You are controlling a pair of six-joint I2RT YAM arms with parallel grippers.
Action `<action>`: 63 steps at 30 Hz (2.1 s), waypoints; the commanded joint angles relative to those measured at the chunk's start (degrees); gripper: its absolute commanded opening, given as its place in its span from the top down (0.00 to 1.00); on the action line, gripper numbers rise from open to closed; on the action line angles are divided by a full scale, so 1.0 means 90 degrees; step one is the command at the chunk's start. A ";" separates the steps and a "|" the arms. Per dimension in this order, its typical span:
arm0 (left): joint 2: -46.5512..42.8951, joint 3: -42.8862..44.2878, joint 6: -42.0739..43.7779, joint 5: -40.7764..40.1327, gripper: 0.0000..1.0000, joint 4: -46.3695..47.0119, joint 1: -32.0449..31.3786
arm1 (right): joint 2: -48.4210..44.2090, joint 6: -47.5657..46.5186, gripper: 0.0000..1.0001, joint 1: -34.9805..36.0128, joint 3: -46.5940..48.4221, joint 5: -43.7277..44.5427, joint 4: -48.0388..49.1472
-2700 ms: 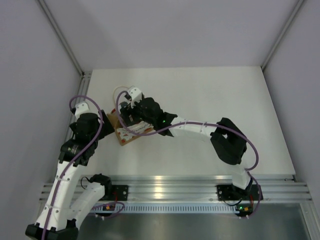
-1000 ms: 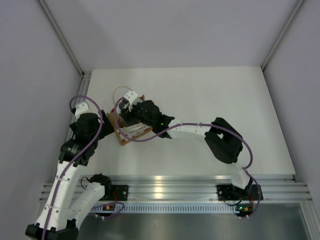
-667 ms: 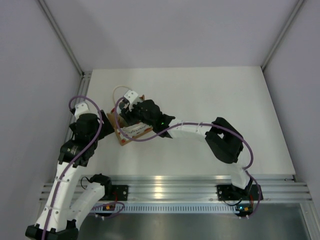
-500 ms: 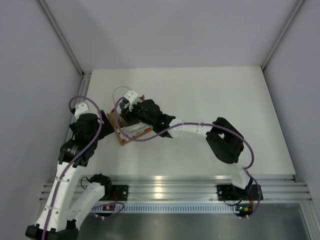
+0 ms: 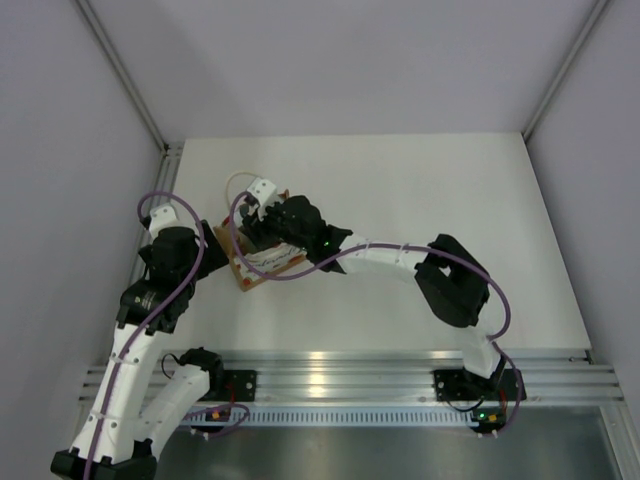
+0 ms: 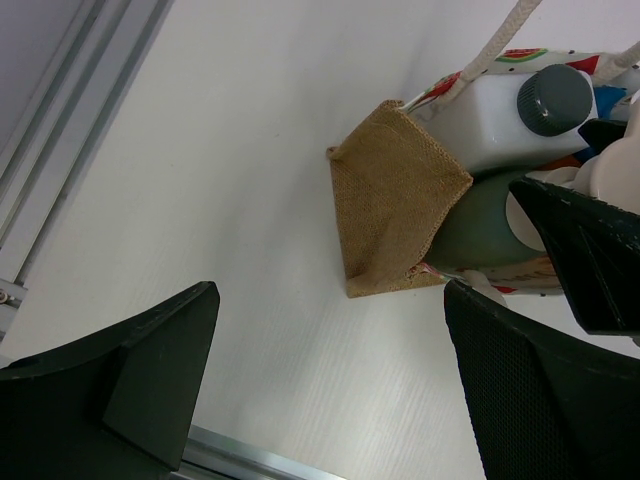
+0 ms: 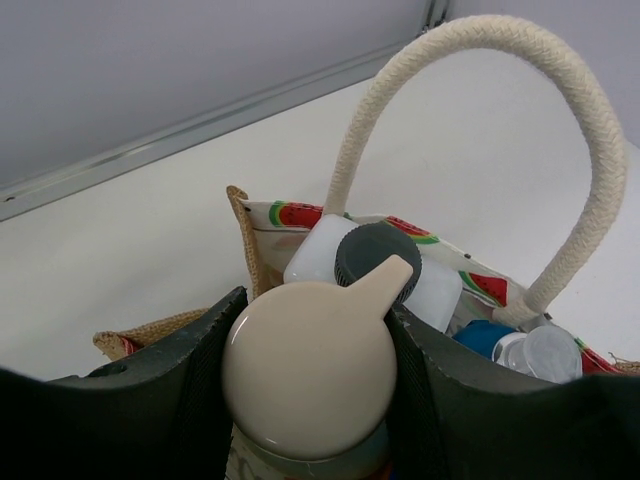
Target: Take the personal care products out of the canvas bag
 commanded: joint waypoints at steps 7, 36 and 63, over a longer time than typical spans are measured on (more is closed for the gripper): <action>-0.0107 0.0020 -0.0020 -0.0035 0.02 0.0141 -0.0001 | -0.1046 -0.0069 1.00 -0.0072 0.0918 -0.0158 0.0760; -0.0283 0.0001 -0.0040 -0.0122 0.02 0.0141 -0.0011 | -0.1827 -0.0157 1.00 -0.0287 0.3008 0.0593 -0.1779; -0.0234 0.0001 -0.0030 -0.0103 0.02 0.0141 -0.0001 | -0.3702 0.0234 1.00 -0.2580 -0.0466 0.0428 -0.0290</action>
